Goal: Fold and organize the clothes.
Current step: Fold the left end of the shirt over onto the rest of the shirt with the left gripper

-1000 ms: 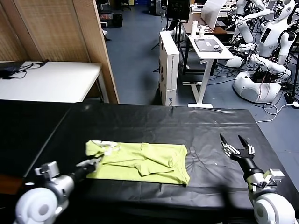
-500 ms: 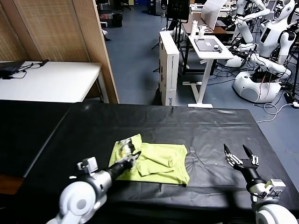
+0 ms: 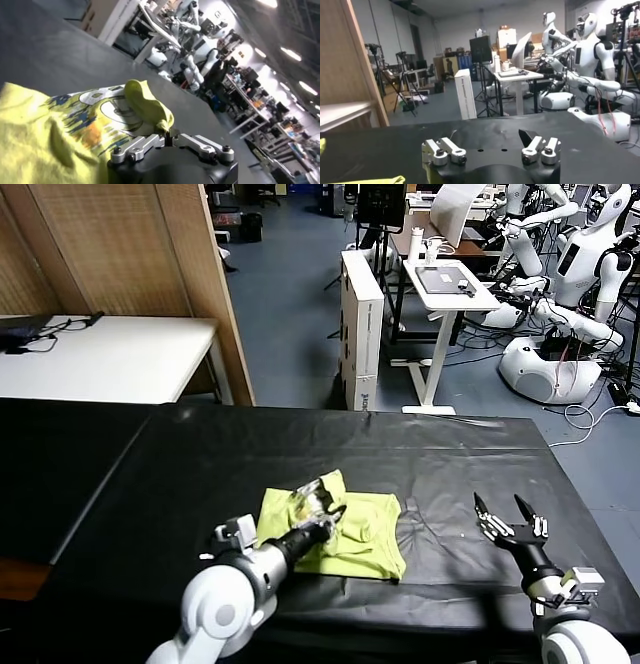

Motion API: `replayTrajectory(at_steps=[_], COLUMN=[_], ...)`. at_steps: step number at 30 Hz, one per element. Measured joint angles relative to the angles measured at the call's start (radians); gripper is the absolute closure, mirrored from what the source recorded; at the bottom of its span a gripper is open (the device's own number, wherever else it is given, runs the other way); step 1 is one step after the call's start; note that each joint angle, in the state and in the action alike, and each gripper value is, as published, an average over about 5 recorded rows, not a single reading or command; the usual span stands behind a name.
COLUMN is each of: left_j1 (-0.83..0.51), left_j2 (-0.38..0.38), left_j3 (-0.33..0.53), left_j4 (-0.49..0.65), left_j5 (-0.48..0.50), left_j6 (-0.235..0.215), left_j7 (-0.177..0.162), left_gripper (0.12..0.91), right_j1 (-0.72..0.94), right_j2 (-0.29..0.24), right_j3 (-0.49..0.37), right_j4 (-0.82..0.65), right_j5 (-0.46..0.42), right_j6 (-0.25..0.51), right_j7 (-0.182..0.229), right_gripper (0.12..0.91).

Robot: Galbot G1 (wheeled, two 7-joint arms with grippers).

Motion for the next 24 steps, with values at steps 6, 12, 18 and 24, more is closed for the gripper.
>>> replayTrajectory(at_steps=[6,12,18,24], left_j1=[0.007,-0.008,-0.022,-0.022], left_j2=[-0.013,-0.034,-0.058,-0.082], left_j3=[0.027,0.035,0.040,0.050], left_j4=[-0.004,0.019,0.056,0.088], left_j5=[0.006,0.021,0.039,0.070], left_j6=[0.001,-0.001,-0.005,-0.016], left_j7=[0.001,0.003,0.005,0.007], left_gripper=[0.847,0.847,0.847,0.847], right_j1=[0.002,0.000,0.000,0.003], right_j2=[0.007,0.013,0.013,0.011], right_j3=[-0.005,-0.009,-0.010,-0.016], right_j4=[0.000,0.000,0.000,0.000], right_j5=[-0.003,-0.009,-0.012,-0.017], right_j6=[0.000,0.000,-0.001,-0.003], right_j7=[0.000,0.000,0.000,-0.001], right_gripper=[0.118,0.118,0.118,0.118])
